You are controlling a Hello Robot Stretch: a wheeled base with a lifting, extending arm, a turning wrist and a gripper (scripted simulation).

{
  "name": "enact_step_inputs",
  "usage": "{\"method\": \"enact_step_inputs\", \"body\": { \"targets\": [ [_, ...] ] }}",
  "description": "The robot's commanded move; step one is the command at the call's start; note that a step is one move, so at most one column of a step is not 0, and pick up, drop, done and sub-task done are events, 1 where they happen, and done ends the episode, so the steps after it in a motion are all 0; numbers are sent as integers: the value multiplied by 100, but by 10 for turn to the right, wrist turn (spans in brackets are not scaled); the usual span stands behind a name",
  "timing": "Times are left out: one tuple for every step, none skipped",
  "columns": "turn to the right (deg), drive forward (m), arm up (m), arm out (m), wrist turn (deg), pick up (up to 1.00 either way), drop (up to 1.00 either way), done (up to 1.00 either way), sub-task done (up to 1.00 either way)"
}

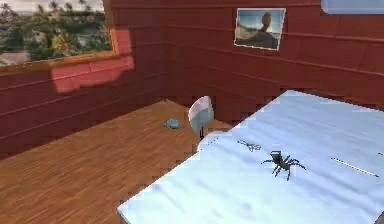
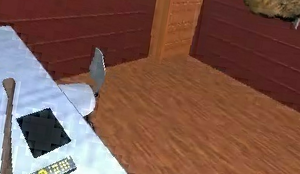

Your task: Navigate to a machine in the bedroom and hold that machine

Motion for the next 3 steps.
{"method": "enact_step_inputs", "body": {
  "targets": [
    [-300, 0, 0, 0, 0, 0, 0, 0, 0],
    [0, 0, 50, 0, 0, 0, 0, 0, 0],
    [0, 0, 38, 0, 0, 0, 0, 0, 0]
  ]
}}
